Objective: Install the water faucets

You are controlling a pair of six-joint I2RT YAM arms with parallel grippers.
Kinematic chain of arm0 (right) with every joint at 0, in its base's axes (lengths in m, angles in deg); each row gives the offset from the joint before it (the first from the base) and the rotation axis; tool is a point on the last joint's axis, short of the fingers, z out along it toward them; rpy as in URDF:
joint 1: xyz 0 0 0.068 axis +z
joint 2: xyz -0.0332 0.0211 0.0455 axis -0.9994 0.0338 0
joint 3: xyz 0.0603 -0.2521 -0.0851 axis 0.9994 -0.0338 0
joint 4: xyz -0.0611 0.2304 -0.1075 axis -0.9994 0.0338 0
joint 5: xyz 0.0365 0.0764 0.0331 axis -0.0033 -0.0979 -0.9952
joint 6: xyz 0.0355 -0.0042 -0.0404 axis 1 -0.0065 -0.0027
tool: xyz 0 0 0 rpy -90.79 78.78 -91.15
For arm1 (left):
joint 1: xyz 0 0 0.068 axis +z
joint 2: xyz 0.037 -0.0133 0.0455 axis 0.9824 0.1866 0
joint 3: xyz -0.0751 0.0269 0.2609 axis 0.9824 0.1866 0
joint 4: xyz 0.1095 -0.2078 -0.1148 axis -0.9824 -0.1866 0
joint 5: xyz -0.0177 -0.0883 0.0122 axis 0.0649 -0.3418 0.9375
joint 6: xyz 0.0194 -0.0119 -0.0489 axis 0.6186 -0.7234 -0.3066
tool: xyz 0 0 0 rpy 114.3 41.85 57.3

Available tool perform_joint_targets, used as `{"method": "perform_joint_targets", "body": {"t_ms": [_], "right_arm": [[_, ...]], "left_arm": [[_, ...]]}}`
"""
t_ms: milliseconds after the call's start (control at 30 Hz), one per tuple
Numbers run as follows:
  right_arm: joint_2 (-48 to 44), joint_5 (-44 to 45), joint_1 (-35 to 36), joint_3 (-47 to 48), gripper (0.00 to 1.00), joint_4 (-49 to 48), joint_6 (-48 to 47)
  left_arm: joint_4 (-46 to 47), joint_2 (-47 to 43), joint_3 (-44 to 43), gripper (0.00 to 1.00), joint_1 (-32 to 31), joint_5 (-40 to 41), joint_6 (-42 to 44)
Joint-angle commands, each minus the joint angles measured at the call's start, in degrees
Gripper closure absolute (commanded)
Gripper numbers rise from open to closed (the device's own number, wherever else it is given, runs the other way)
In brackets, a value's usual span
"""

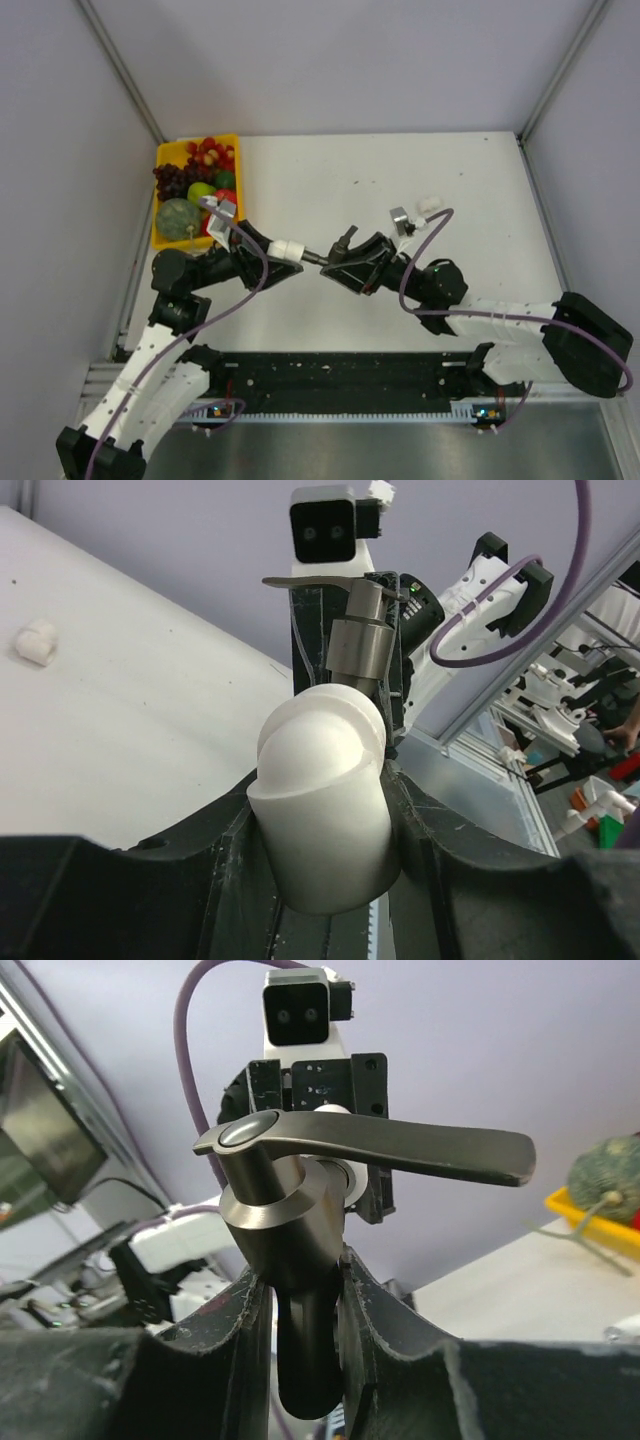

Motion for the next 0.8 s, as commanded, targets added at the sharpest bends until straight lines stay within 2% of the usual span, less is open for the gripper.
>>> {"method": "perform_joint_targets", "body": {"t_ms": [0, 167, 267, 300, 400, 467, 500, 667, 767], "right_arm": [[3.5, 1.5, -0.1, 0.8, 1.0, -11.0, 19.2], [-0.8, 1.7, -0.1, 2.3, 1.0, -0.1, 10.6], [-5.7, 3.9, -0.4, 3.5, 1.0, 12.3, 2.2], [-7.3, 5.0, -0.5, 3.6, 1.0, 16.1, -0.3], [-12.3, 7.6, -2.8, 3.0, 1.0, 24.6, -5.3], [-15.4, 8.9, -5.6, 1.7, 1.0, 28.4, -6.1], [-17.1, 9.5, -7.3, 1.3, 1.0, 30.8, -6.9], [-23.5, 12.5, -15.5, -0.7, 1.0, 41.8, -9.0], [-24.6, 12.2, -21.8, -4.3, 1.0, 42.8, -6.3]], "left_arm": [[8.0, -3.8, -0.1, 1.0, -1.3, -6.4, 13.2], [0.4, -6.0, -1.1, 1.0, -1.3, -3.3, 17.6], [-8.0, -7.3, -3.2, 0.54, -1.3, 2.4, 21.4], [-10.6, -7.6, -4.2, 0.43, -1.3, 4.9, 22.4], [-17.1, -8.9, -6.4, 0.28, -1.3, 12.8, 24.8], [-21.3, -9.9, -7.2, 0.08, -1.3, 18.3, 26.4], [-23.0, -10.3, -7.5, 0.01, -1.3, 20.4, 27.2], [-31.5, -12.4, -7.4, 0.01, -1.3, 31.1, 31.0], [-35.5, -14.0, -6.6, 0.01, -1.3, 38.3, 32.8]]}}
